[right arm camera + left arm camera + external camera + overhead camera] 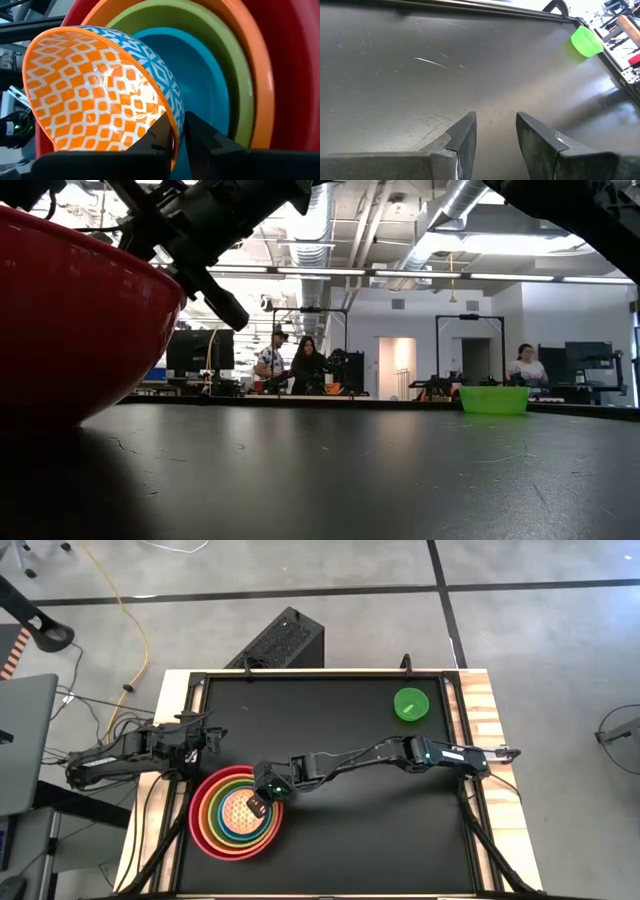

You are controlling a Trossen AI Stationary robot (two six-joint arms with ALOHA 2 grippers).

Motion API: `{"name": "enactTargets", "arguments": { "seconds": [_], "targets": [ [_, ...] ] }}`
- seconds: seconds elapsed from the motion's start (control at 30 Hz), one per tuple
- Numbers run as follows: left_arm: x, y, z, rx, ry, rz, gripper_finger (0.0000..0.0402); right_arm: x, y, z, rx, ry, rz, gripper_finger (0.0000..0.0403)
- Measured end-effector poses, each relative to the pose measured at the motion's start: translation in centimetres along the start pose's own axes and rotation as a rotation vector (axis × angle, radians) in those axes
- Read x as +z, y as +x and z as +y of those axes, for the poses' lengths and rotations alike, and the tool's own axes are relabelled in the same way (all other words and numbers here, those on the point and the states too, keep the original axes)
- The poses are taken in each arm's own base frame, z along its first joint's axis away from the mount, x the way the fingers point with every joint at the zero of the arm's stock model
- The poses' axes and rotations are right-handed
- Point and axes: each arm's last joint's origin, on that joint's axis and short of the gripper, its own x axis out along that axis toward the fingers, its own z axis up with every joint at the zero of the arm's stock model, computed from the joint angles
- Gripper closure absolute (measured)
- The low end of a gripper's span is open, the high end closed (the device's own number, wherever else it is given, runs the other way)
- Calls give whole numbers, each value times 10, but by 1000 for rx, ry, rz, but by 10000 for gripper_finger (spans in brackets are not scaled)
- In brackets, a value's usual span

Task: Nest bowls inside each other
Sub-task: Stack the orange patterned bowl on top of the blue bowl, then stack the green bowl on top of the orange patterned bowl

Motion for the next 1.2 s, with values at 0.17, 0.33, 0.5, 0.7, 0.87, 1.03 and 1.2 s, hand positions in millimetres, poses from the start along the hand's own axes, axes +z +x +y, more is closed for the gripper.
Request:
{"name": "enactTargets", "arguments": {
  "seconds": [0.17,0.33,0.5,0.7,0.87,1.03,1.2],
  "targets": [
    [0,0,0,-4,0,4,274,0,-2,3,15,4,19,323],
    [0,0,0,-4,1,5,274,1,-5,7,30,3,11,268],
    [0,0,0,-5,1,5,274,4,-5,6,61,8,42,209],
    [0,0,0,-9,1,9,274,6,-7,6,79,10,55,183],
    [0,0,0,-10,1,10,274,14,-19,8,81,14,44,191],
    [0,0,0,-12,1,13,274,20,-35,12,73,-5,41,201],
    [0,0,0,-15,1,16,274,27,-72,25,75,-48,40,211]
  ]
}}
